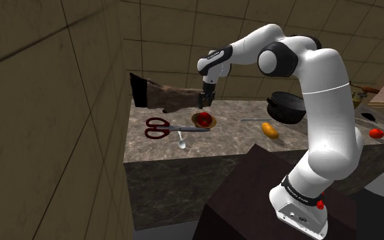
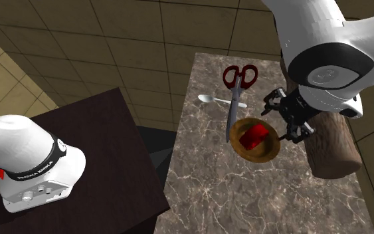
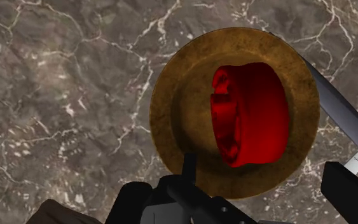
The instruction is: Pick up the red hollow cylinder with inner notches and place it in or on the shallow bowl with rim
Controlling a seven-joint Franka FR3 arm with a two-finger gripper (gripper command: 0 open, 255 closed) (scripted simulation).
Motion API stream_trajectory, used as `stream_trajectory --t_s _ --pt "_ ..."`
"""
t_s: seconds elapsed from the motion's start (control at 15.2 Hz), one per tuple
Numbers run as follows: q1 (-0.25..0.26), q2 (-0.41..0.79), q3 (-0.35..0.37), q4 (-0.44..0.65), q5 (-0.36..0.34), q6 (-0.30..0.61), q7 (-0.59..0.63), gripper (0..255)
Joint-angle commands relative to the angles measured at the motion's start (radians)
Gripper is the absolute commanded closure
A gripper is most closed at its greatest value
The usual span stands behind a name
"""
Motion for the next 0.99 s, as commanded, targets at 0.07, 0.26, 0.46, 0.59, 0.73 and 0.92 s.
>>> stream_trajectory --t_s 0.07,0.26,0.46,0.59,0.73,0.92 --pt "0.0 0.0 0.0 0.0 0.0 0.0 0.0 0" --pt "-0.003 -0.025 -0.008 0.03 -0.012 -0.054 0.008 0" --pt "-0.006 -0.043 -0.015 0.063 -0.022 -0.103 0.015 0" --pt "-0.006 -0.043 -0.015 0.063 -0.022 -0.103 0.015 0" --pt "-0.006 -0.043 -0.015 0.063 -0.022 -0.103 0.015 0" --pt "-0.006 -0.043 -0.015 0.063 -0.022 -0.103 0.015 0"
